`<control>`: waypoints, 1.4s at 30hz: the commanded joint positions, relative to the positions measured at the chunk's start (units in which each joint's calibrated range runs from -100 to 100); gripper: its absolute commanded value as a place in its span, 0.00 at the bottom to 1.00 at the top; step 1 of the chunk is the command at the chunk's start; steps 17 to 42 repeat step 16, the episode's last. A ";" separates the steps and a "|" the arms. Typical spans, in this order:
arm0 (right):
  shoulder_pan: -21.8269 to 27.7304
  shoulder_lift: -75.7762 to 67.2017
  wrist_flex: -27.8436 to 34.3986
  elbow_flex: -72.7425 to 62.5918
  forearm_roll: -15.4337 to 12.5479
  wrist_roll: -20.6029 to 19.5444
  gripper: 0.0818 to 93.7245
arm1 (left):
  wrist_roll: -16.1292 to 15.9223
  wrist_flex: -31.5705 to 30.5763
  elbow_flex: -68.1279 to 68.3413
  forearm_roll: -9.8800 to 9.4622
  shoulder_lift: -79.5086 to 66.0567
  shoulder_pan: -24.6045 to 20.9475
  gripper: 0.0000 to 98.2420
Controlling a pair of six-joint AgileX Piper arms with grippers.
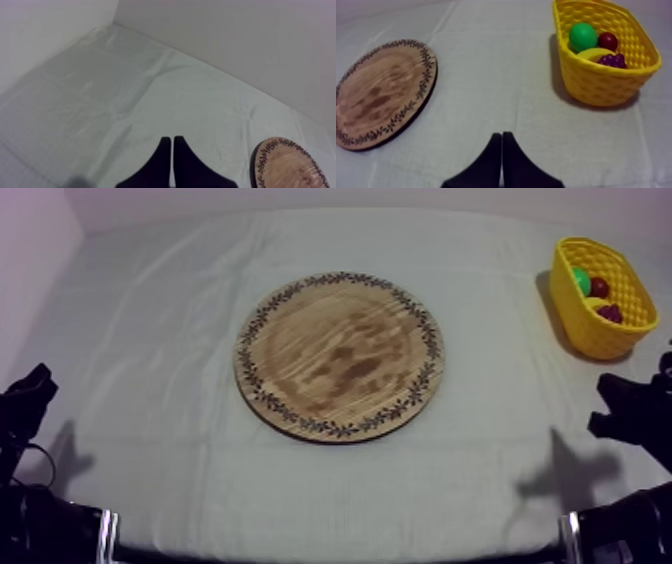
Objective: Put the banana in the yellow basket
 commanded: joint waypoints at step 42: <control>-1.02 -4.18 -3.48 1.40 -0.52 6.00 0.00 | -0.01 0.00 0.00 -0.02 0.04 -0.01 0.00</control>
